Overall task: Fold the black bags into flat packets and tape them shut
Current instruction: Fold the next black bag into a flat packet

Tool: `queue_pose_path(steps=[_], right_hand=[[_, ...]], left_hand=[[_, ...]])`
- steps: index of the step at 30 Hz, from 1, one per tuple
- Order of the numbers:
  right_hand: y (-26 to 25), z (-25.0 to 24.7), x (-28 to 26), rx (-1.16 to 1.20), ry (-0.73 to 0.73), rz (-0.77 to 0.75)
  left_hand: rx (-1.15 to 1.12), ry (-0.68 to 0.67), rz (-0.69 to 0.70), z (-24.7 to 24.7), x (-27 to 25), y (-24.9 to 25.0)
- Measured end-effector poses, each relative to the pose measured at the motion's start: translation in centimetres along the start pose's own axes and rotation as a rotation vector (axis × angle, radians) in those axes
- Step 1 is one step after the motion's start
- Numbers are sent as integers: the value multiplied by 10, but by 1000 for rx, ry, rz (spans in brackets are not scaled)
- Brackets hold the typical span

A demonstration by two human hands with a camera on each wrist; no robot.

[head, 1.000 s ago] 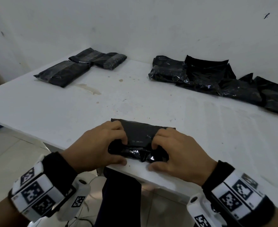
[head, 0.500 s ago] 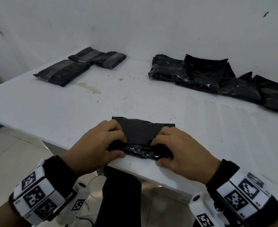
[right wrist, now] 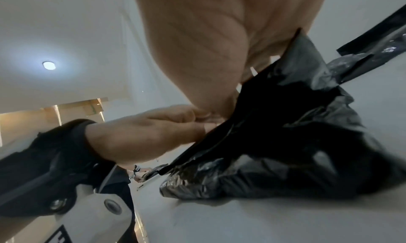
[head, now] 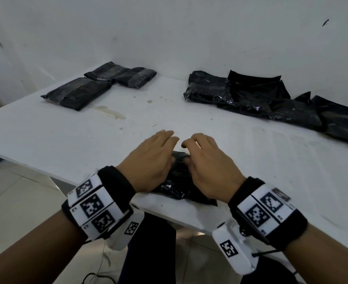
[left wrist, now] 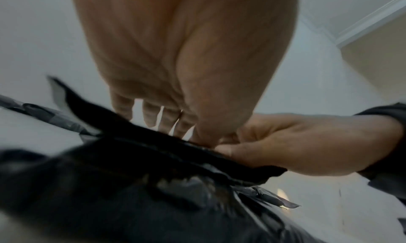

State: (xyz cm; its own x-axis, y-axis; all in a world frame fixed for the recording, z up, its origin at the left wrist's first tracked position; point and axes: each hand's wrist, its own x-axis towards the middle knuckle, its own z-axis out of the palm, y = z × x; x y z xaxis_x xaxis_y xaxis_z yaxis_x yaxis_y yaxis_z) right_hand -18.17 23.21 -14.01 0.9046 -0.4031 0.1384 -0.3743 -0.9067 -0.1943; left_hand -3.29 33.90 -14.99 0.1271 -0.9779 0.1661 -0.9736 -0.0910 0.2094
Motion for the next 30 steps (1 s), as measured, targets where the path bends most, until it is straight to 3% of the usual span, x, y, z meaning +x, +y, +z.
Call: queue_pose_path(steps=[3,5,12,17,22,26,30], right_hand=[[8,4,-7,63,-322,93],[10,5,-15,73,-450,141],[10,9,-27,54,-507,152],[14,9,-24,12,-529,121],[17,6,-20,30,-539,134],[21,6,-13,6,-516,176],[19,7,3,-38,-497,252]], left_hand=[[16,-287,-171,10,-8,-3],[-7,-335,-226,12,-15,-5],[-102,-378,-363,15,-22,-9],[-22,-405,-386,13,-19,-10],[40,-303,-268,13,-13,-9],[3,-348,-224,10,3,-16],[51,-385,-264,0,28,-22]])
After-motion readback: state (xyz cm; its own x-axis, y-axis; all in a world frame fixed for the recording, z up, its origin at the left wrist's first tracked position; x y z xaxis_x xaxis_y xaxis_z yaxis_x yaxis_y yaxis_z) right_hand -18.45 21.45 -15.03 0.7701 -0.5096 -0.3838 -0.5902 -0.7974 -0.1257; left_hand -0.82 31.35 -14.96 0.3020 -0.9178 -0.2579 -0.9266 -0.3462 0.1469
